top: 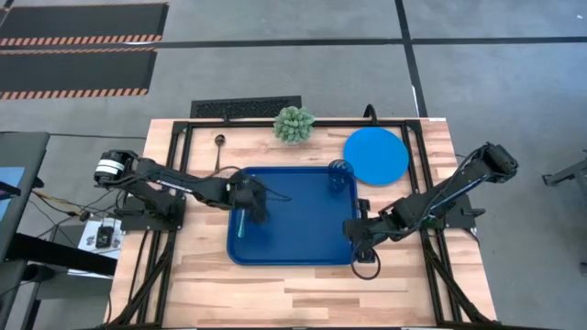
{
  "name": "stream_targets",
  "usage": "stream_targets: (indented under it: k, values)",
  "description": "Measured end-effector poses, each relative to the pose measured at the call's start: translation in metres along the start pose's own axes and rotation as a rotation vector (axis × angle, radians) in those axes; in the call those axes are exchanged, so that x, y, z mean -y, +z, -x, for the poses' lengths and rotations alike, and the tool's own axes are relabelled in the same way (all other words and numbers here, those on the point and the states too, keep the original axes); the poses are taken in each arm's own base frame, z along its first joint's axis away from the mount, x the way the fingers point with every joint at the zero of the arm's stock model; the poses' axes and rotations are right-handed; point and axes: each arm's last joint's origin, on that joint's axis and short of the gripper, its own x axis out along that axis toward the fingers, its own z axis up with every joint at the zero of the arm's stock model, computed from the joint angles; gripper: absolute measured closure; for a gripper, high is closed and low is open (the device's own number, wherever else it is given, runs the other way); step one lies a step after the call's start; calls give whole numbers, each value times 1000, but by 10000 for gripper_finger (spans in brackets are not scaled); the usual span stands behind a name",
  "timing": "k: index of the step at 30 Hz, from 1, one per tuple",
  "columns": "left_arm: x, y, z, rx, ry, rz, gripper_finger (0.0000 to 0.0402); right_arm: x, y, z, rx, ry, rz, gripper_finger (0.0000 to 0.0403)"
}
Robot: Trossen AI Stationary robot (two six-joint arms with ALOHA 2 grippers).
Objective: Pick and place plate/cup/fork/spoon on tray
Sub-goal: Put the blue plate to the right of the fork on the blue serving tray
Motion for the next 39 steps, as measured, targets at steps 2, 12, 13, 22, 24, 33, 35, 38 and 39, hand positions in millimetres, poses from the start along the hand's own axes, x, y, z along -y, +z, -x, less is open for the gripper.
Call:
stream_targets:
  k: [2,12,13,22,24,33,35,38,39]
  values:
    - [-1,2,2,65,-126,-67,399,0,1,0,12,5,-2,397]
    - [-25,-13,27,408,-312,-180,401,-14,3,4,75,49,5,397]
    - [-28,-15,30,433,-312,-173,401,-16,1,6,76,46,-2,397]
    - [-55,-36,45,598,-318,-126,401,11,-34,33,15,-181,-255,397]
    - [-59,-36,48,623,-314,-110,401,28,-46,34,26,-218,-336,398]
    - [-77,-34,46,670,-223,-79,401,130,-84,46,126,-447,-775,392]
    - [-81,-33,45,668,-230,-73,401,153,-86,52,148,-471,-836,387]
    - [-85,-32,43,660,-234,-61,401,187,-92,58,179,-492,-897,372]
    - [-86,-31,43,660,-232,-54,401,198,-96,59,174,-490,-917,365]
